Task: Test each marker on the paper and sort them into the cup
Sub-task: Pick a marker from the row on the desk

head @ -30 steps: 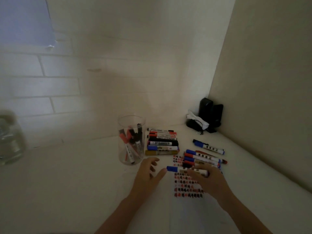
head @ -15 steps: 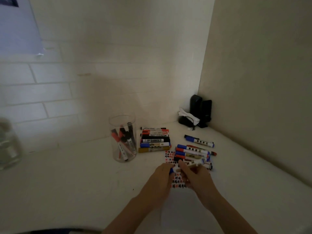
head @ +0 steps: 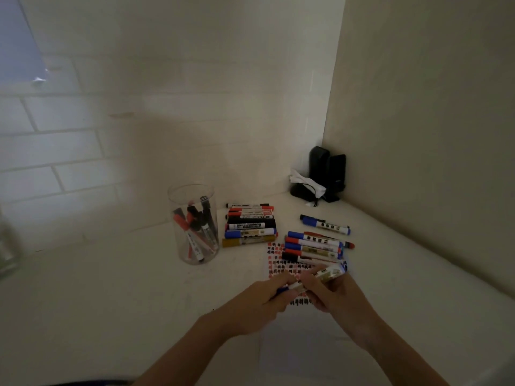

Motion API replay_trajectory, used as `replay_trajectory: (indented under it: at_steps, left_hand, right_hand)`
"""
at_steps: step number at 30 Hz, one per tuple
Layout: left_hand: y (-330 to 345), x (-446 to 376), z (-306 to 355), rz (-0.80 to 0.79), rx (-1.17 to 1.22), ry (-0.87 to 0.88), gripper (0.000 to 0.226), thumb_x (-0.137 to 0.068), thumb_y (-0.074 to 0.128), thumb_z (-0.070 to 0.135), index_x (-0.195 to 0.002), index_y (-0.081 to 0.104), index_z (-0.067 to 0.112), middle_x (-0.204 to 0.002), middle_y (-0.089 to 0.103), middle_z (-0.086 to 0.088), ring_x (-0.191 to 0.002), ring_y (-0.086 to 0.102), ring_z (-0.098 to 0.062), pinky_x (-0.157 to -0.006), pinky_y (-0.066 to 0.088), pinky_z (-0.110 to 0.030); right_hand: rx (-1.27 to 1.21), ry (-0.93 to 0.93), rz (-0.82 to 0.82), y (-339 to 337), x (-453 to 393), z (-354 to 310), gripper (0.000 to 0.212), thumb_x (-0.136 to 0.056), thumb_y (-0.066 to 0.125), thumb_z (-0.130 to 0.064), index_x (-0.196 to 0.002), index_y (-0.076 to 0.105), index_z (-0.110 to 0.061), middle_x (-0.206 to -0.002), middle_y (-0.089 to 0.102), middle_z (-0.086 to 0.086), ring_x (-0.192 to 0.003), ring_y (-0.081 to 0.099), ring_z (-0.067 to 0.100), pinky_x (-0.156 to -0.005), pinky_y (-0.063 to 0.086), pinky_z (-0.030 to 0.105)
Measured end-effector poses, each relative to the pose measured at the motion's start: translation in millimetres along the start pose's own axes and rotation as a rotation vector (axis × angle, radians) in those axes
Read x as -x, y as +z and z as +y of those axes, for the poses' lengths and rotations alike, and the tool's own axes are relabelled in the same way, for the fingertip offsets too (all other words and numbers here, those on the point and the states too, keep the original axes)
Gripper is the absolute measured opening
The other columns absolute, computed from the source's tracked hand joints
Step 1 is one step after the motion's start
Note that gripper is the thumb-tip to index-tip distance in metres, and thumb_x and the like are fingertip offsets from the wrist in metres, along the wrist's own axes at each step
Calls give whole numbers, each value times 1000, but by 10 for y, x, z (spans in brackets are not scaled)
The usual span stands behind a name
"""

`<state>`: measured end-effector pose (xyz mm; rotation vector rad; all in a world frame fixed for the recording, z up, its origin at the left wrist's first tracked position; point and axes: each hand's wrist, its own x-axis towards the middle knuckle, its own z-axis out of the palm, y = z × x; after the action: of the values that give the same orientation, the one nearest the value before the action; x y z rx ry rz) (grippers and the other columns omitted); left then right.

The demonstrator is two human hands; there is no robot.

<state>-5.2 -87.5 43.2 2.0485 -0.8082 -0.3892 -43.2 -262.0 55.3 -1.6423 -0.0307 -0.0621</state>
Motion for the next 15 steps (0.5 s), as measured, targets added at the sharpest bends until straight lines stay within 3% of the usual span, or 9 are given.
replay_trajectory:
  at_steps: [2, 5, 7, 10, 12, 15]
  left_hand:
    - [-8, -21, -30, 44, -92, 14, 16, -101, 39, 39, -110, 50, 33, -80, 55, 4, -62, 47, -6, -61, 43, -23]
    - [-75, -22, -80, 178, -146, 17, 14, -98, 49, 33, -108, 57, 28, -85, 60, 5, -69, 54, -3, -66, 44, -17]
    - [-156, 9, -81, 303, 25, -28, 9, -92, 59, 27, -99, 64, 26, -81, 64, 9, -70, 57, 2, -66, 46, -11]
    - [-165, 5, -11, 443, 400, -94, 8, -90, 62, 18, -96, 68, 19, -83, 70, 7, -70, 61, -1, -69, 49, -15]
    - [-69, -30, 57, 440, 473, -126, 13, -92, 58, 24, -101, 67, 20, -92, 72, 5, -83, 66, -5, -79, 51, -21]
    - [29, -76, 94, 387, 725, -114, 26, -98, 46, 29, -110, 67, 18, -104, 71, 0, -101, 66, -14, -91, 51, -33]
  right_hand:
    - [-18, 23, 25, 26, 14, 44, 35, -80, 65, -36, -84, 67, -1, -59, 59, 7, -50, 49, 13, -49, 41, 24]
    - [-81, 140, 21, -47, 9, 76, 25, -82, 67, -34, -87, 73, -10, -79, 71, 13, -68, 64, 19, -65, 52, 30]
    - [-48, 220, -32, -159, -4, 58, 18, -82, 69, -31, -88, 75, -15, -86, 73, 10, -76, 68, 18, -73, 54, 31]
    - [78, 282, -227, -133, -14, 7, 15, -90, 63, -24, -97, 73, -16, -91, 74, 6, -82, 71, 20, -79, 57, 32]
    - [106, 252, -319, 3, -28, -36, 22, -97, 52, -27, -106, 67, -14, -92, 73, 3, -79, 68, 19, -75, 56, 26]
    - [175, 182, -288, 165, -66, -56, 30, -101, 41, -31, -107, 61, -10, -75, 62, 0, -66, 56, 10, -65, 49, 22]
